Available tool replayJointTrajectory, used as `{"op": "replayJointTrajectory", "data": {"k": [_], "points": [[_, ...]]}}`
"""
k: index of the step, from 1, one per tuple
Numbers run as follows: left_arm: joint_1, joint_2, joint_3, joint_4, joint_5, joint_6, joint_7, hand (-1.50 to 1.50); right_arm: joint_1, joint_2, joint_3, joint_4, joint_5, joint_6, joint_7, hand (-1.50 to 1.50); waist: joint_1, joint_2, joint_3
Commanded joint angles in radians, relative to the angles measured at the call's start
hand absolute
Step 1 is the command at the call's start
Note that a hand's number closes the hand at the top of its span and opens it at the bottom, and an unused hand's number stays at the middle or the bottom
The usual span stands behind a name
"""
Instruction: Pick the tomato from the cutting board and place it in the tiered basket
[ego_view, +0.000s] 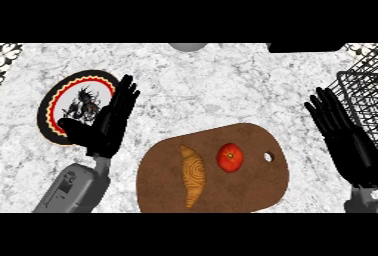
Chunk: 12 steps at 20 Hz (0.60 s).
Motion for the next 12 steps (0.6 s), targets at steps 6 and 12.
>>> {"op": "replayJointTrajectory", "data": {"k": [6, 12], "points": [[-0.031, 0.087, -0.017, 0.013, -0.162, 0.074, -0.032, 0.0, -0.282, 0.082, 0.048, 0.115, -0.359, 0.337, 0.021, 1.5, 0.166, 0.003, 0.022], [-0.031, 0.064, -0.043, 0.013, -0.175, 0.088, -0.006, 0.0, -0.298, 0.101, 0.104, 0.344, -0.588, 0.543, 0.215, -1.5, 0.151, 0.015, 0.019]]}}
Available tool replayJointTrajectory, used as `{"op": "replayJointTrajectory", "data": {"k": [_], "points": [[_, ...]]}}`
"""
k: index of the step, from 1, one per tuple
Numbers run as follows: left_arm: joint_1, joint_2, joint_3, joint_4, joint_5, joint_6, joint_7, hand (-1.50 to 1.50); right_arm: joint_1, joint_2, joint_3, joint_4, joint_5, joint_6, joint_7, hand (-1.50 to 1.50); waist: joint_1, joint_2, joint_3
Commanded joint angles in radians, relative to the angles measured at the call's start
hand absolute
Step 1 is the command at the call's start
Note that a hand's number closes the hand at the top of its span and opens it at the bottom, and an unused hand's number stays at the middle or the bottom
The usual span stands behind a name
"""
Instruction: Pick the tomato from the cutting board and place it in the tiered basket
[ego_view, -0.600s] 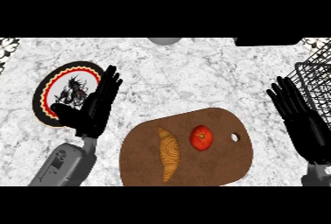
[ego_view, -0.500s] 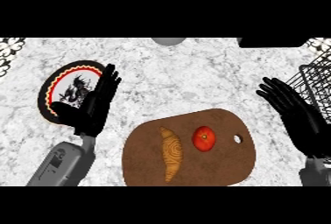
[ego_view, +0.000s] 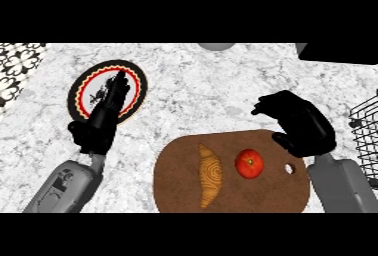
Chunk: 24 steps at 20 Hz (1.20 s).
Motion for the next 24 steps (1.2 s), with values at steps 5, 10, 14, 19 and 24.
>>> {"op": "replayJointTrajectory", "data": {"k": [5, 10, 14, 19, 24], "points": [[0.014, -0.025, -0.028, -0.019, -0.064, 0.076, 0.014, 0.0, -0.13, -0.162, -0.041, 0.235, -0.388, 0.546, 0.137, -1.5, -0.032, -0.01, -0.004], [0.029, 0.007, -0.004, -0.014, -0.062, 0.066, 0.023, 0.0, -0.292, -0.349, -0.116, 0.246, -0.252, 0.719, 0.128, -1.5, -0.041, -0.015, -0.007], [0.042, -0.002, -0.009, -0.023, -0.066, 0.082, 0.031, 0.0, -0.346, -0.432, -0.165, 0.096, -0.075, 0.822, 0.12, -1.5, -0.059, -0.027, -0.005], [0.086, -0.006, -0.028, -0.029, -0.08, 0.088, 0.016, 0.0, -0.423, -0.446, -0.203, -0.13, 0.109, 0.838, 0.122, -1.5, -0.062, -0.03, -0.006], [0.067, -0.015, -0.028, -0.063, -0.088, 0.106, 0.056, 0.0, -0.417, -0.391, -0.187, -0.328, 0.304, 0.837, 0.118, -1.5, -0.069, -0.025, -0.006]]}}
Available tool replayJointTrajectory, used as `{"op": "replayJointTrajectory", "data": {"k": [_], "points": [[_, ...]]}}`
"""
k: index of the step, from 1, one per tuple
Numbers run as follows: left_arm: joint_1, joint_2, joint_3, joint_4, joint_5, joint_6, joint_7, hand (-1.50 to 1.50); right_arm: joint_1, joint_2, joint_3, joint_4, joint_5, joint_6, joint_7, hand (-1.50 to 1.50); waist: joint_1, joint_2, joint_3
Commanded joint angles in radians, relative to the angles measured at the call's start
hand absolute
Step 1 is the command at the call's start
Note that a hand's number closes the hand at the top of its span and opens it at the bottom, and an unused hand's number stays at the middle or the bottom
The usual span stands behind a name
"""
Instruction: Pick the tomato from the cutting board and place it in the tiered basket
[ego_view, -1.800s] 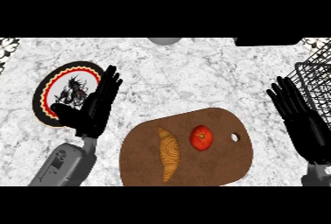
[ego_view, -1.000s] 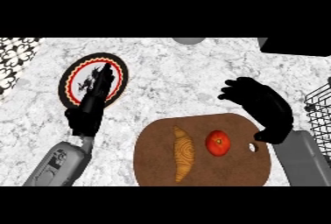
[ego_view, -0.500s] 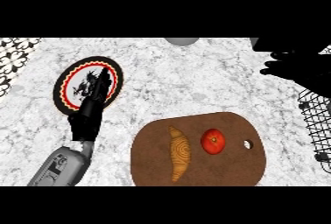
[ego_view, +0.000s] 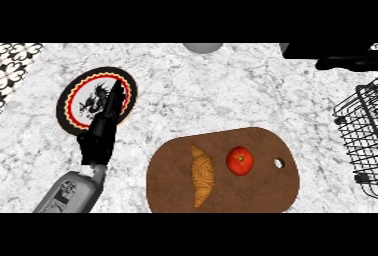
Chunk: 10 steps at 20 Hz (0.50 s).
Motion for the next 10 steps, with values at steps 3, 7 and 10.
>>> {"op": "replayJointTrajectory", "data": {"k": [3, 7, 10], "points": [[0.018, -0.002, 0.004, -0.026, -0.012, 0.004, 0.0, 0.0, 0.017, 0.077, 0.002, -0.198, 0.267, 0.149, -0.034, -1.5, -0.007, 0.005, -0.002], [0.022, 0.025, 0.019, -0.052, -0.016, -0.012, 0.046, 0.0, 0.036, 0.153, 0.071, -0.239, 0.383, 0.145, -0.061, -1.5, -0.005, 0.006, -0.003], [0.028, 0.003, 0.034, -0.037, -0.019, -0.015, 0.017, 0.0, 0.103, 0.15, 0.027, -0.284, 0.452, 0.187, -0.146, -1.5, -0.017, 0.005, -0.003]]}}
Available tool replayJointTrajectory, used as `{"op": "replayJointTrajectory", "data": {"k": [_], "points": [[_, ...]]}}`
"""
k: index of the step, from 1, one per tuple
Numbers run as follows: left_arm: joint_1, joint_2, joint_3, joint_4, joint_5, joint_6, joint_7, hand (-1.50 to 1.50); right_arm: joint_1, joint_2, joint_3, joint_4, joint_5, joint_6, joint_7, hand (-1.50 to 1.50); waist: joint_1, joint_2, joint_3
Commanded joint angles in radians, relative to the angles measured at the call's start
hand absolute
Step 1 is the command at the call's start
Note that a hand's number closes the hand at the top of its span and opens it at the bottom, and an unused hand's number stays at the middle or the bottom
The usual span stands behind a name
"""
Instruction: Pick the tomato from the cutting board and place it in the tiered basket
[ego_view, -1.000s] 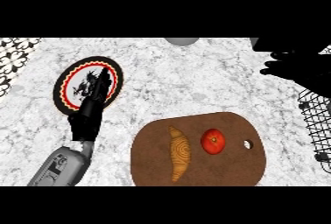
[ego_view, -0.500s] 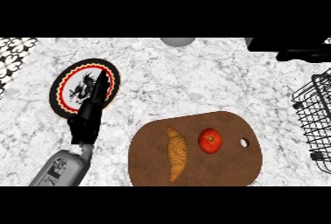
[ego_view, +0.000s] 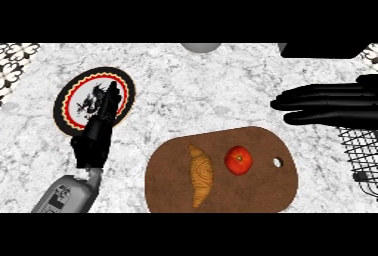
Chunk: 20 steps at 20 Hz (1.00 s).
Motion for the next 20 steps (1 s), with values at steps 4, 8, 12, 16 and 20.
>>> {"op": "replayJointTrajectory", "data": {"k": [4, 8, 12, 16, 20], "points": [[0.005, -0.01, 0.008, -0.026, -0.01, -0.008, 0.026, 0.0, 0.015, 0.001, 0.073, -0.052, 0.152, 0.167, -0.098, -1.5, -0.002, 0.0, 0.0], [0.052, 0.015, 0.022, -0.052, -0.006, -0.035, 0.015, 0.0, 0.058, -0.02, 0.115, -0.119, 0.248, 0.139, -0.118, -1.5, -0.005, -0.001, -0.001], [0.008, -0.037, 0.002, -0.02, -0.043, -0.004, 0.038, 0.0, 0.065, -0.045, 0.144, -0.088, 0.365, 0.13, -0.201, -1.5, 0.0, 0.004, 0.0], [0.05, -0.026, 0.003, -0.056, -0.047, -0.029, 0.017, 0.0, 0.073, -0.074, 0.172, -0.084, 0.511, 0.061, -0.314, -1.5, 0.009, 0.004, 0.001], [-0.027, -0.068, 0.029, 0.01, -0.063, -0.008, 0.035, 0.0, 0.118, -0.091, 0.274, -0.112, 0.661, -0.069, -0.418, -1.5, -0.001, 0.006, 0.001]]}}
